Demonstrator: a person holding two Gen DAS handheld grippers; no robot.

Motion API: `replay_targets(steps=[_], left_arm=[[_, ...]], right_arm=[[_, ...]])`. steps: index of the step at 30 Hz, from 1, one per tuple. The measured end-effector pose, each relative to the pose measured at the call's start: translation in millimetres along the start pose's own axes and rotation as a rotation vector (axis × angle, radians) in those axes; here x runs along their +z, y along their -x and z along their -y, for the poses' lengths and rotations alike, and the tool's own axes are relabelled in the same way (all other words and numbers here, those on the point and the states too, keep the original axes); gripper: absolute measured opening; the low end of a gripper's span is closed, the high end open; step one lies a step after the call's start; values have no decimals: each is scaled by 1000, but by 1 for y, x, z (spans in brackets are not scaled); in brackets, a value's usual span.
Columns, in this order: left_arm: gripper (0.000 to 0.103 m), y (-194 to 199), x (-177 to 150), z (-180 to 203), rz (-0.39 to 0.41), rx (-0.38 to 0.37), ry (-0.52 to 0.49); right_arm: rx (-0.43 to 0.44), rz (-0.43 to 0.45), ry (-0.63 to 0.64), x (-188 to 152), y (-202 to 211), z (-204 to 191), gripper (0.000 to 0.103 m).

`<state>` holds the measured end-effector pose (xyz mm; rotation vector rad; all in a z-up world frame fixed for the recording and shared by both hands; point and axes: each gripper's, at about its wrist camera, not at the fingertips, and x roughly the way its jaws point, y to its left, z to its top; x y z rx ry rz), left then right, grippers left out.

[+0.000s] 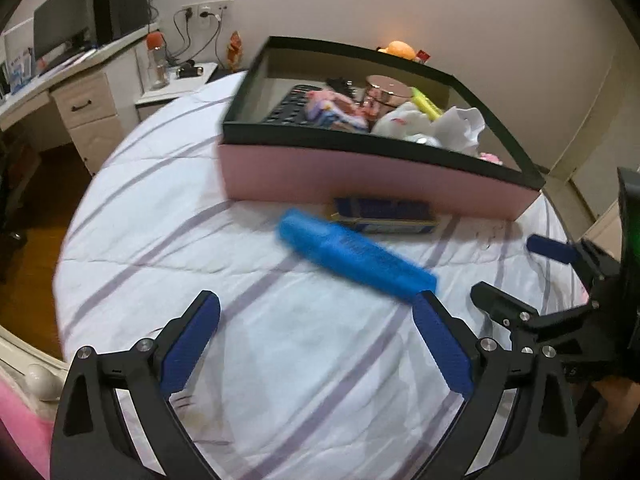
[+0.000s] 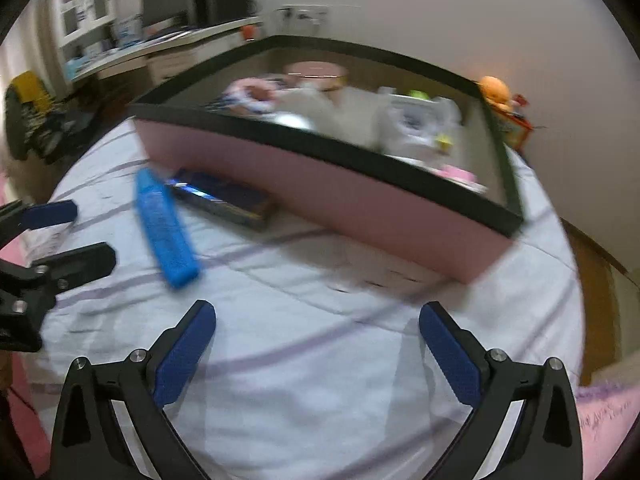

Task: Organize rigid objects
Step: 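Grasp the blue highlighter upright between the left tool's fingers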

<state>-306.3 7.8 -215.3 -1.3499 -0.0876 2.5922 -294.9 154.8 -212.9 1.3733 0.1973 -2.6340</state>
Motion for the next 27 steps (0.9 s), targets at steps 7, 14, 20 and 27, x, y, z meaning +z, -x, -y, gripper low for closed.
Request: replay_targets(steps=[7,14,20,27], left_arm=[[103,-32,19,22,-31,30,40],[103,-26,6,4,-26,125,-23],[93,-8,-9,-30,19,132,-26],[67,-10,1,-30,31,87,-86]], right_arm=[[-8,-13,-58,-6,-1,26,103],[21,9,-60,-3,2,22,103],[40,15,-76,1,0,8,103],[65,18,-103,5,-1,-10,103]])
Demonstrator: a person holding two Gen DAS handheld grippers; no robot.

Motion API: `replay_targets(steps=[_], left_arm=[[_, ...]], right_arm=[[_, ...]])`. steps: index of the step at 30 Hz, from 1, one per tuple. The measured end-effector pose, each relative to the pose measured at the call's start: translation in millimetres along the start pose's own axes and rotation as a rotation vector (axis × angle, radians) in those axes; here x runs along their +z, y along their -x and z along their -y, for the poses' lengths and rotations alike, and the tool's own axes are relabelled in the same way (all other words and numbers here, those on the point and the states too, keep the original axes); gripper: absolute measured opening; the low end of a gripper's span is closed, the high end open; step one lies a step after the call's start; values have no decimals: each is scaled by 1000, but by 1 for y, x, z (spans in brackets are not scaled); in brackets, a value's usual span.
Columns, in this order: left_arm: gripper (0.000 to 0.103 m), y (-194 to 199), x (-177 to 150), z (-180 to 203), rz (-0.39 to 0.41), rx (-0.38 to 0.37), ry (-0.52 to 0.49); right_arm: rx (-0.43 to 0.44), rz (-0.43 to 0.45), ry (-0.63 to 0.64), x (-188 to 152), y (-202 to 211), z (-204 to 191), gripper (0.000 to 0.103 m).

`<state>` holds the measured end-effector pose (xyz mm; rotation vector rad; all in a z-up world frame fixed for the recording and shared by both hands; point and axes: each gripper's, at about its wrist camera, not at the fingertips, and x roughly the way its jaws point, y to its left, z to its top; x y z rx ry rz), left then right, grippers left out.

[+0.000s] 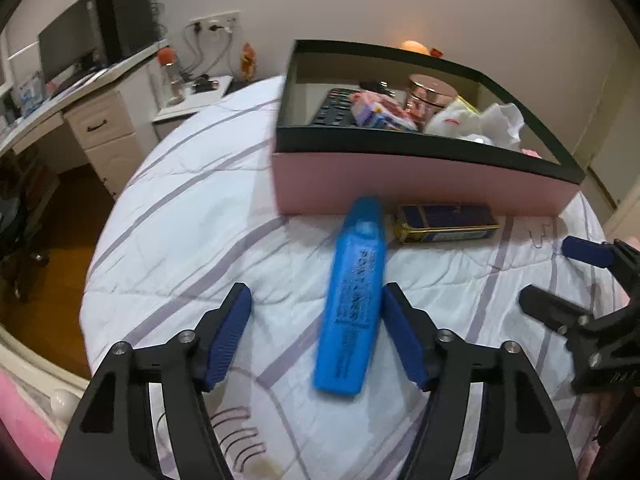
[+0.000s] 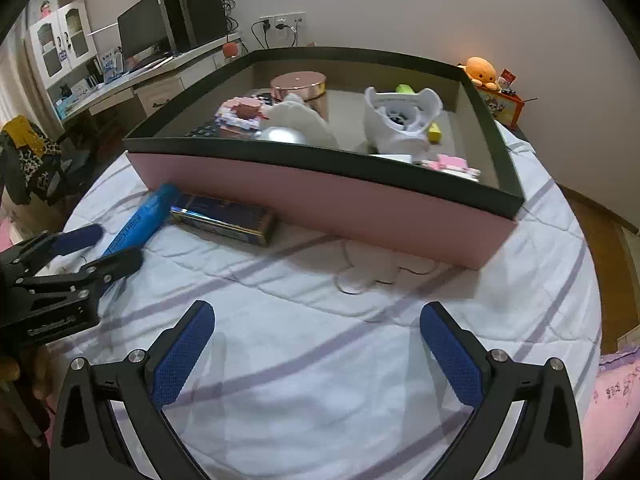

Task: Organize rigid objects
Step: 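Grasp the blue highlighter upright between the left tool's fingers, then grasp the blue-and-gold box with the right tool while the left tool holds the blue highlighter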

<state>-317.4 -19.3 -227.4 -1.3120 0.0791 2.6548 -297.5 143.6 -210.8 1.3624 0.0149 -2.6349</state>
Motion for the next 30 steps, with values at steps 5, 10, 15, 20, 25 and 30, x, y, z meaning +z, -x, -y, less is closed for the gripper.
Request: replay_targets(steps=[5,10,15,20,25,30], left_arm=[[26,-3,8,12,29,-72,-47],[27,5,1,-7,34,-139,-10],[27,16,-9,-23,39,-118,10],[27,20,-15,-31,42,-112,18],[27,18,-15,-31,46,-110,-3],[27,14,-12,-30,43,-110,-4]], right_arm=[[-14,-6,-16,1,-1,-4,103],[-29,8,-44,7,0,-10,103],[-21,6,-66,18,-9,-28,103],[-37,18,-89,30,-20,-52,103],[-26,-4,-174,38,-34,-58,103],[-66,-9,-203,45,-48,-64,103]])
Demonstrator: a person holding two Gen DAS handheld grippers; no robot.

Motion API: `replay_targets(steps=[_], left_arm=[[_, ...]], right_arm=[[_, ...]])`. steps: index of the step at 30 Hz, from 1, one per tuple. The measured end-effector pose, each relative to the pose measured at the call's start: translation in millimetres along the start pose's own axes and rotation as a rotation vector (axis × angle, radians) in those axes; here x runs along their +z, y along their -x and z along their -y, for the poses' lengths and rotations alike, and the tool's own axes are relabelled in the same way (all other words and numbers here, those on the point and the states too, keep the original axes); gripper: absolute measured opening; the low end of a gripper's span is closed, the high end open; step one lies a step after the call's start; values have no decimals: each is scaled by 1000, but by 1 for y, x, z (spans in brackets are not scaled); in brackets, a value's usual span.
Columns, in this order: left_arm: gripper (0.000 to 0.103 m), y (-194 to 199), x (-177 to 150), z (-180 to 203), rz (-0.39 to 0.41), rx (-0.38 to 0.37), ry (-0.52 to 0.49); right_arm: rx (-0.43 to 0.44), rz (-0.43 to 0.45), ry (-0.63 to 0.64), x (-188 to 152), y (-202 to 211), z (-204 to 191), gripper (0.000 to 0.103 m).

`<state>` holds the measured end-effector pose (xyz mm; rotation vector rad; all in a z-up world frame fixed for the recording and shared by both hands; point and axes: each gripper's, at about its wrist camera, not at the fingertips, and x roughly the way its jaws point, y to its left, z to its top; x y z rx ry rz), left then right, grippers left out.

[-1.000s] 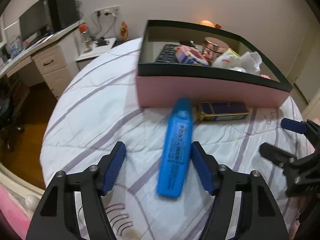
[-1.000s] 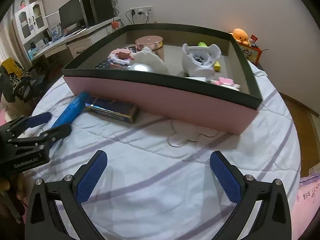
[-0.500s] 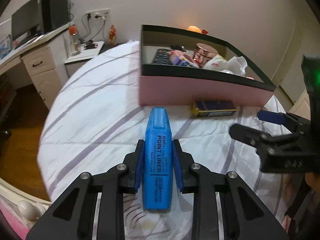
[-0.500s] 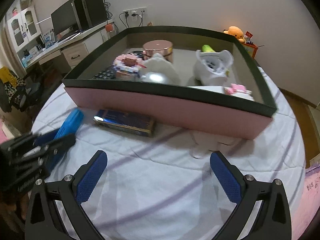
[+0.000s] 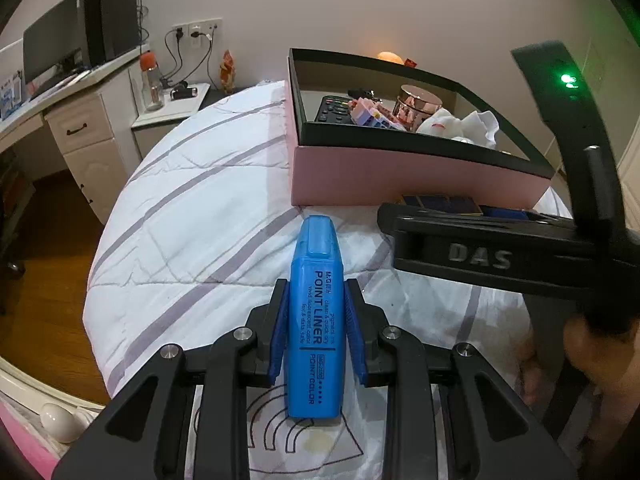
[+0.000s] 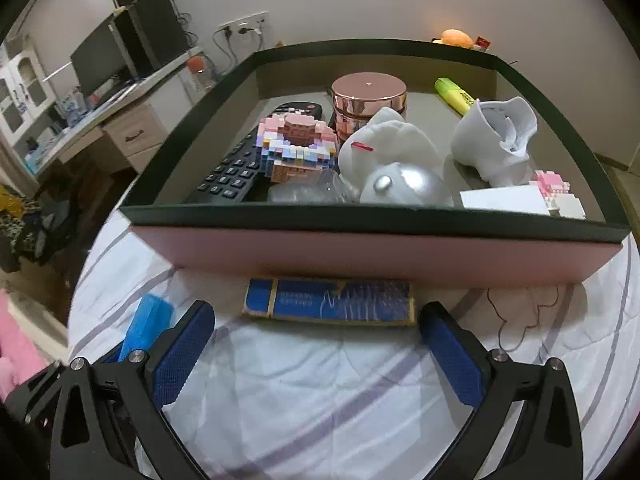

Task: Organize rigid objects
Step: 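Grasp the blue-and-gold box with the right tool while the left tool holds the blue highlighter, then lift the blue highlighter and blue-and-gold box and carry both over the pink box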

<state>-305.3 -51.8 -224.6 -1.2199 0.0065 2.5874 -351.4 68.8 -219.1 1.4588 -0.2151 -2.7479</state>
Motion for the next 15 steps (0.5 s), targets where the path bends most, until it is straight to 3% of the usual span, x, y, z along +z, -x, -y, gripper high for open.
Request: replay_targets(steps=[5,8,15], left_arm=[[27,-2,1,5,1,18,-15],[27,-3,1,6,2,23,-15],[27,1,-1,16,16,17,-10]], right_arm=[[-55,21,22,-3,-3,-3,101],[-91,31,46,-8,1,-2,87],[-19,37,72,-21,19,23,84]])
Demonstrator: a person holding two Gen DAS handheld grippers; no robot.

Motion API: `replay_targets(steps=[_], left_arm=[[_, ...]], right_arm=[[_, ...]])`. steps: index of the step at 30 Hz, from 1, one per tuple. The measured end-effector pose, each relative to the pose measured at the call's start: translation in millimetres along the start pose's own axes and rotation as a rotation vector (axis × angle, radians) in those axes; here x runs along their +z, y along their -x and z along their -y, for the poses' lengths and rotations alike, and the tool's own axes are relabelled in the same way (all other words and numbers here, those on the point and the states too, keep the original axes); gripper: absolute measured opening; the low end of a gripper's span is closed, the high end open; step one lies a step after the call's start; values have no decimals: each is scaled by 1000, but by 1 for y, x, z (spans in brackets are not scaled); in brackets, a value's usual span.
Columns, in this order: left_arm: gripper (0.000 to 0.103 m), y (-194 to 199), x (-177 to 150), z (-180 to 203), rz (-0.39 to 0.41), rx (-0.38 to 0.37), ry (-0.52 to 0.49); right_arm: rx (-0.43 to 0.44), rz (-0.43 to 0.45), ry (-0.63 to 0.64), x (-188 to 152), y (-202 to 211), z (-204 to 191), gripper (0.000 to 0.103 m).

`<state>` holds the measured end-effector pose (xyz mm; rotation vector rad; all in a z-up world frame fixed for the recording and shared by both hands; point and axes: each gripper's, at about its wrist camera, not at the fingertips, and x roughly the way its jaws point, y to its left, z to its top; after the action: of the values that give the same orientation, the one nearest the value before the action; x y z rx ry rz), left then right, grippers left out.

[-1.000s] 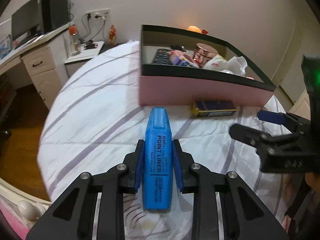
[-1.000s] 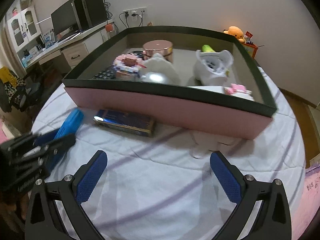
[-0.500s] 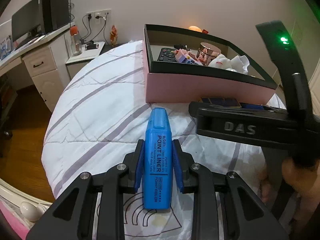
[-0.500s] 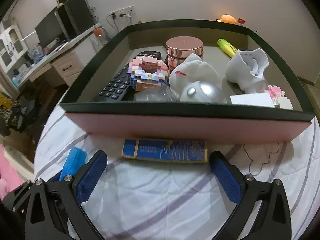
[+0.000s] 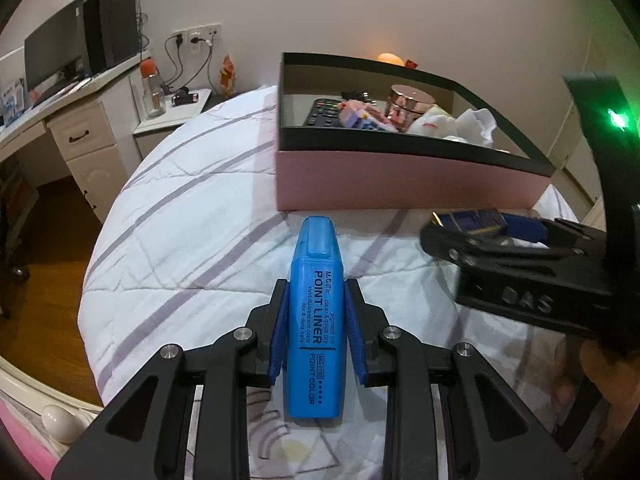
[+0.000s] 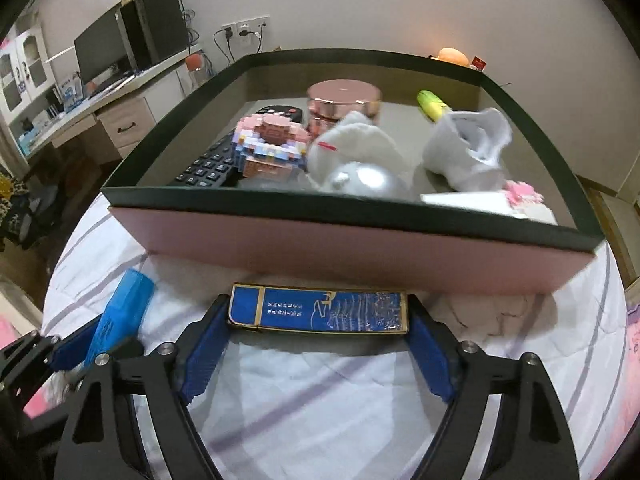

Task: Organize rigid objects
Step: 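Lift the blue highlighter and blue-and-gold box and carry both over the pink box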

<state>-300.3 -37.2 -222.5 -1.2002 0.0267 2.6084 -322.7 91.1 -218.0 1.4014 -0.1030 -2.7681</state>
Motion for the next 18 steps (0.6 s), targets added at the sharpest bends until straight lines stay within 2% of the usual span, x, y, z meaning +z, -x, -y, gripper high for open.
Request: replay_targets(steps=[5,9,16,18], left_arm=[[27,7,1,13,10,-49,16],[27,22,6,26,52,-56,13],[27,77,17,47,204,-44,-2],[27,99,21,56,261,-11,-24]], right_arm=[[27,30,-4,-13,23,21,84],[-5,99,-8,-20,50,35,84],[-27,276,2,-21,109,48,84],[-25,318,11,-19,124,47,84]])
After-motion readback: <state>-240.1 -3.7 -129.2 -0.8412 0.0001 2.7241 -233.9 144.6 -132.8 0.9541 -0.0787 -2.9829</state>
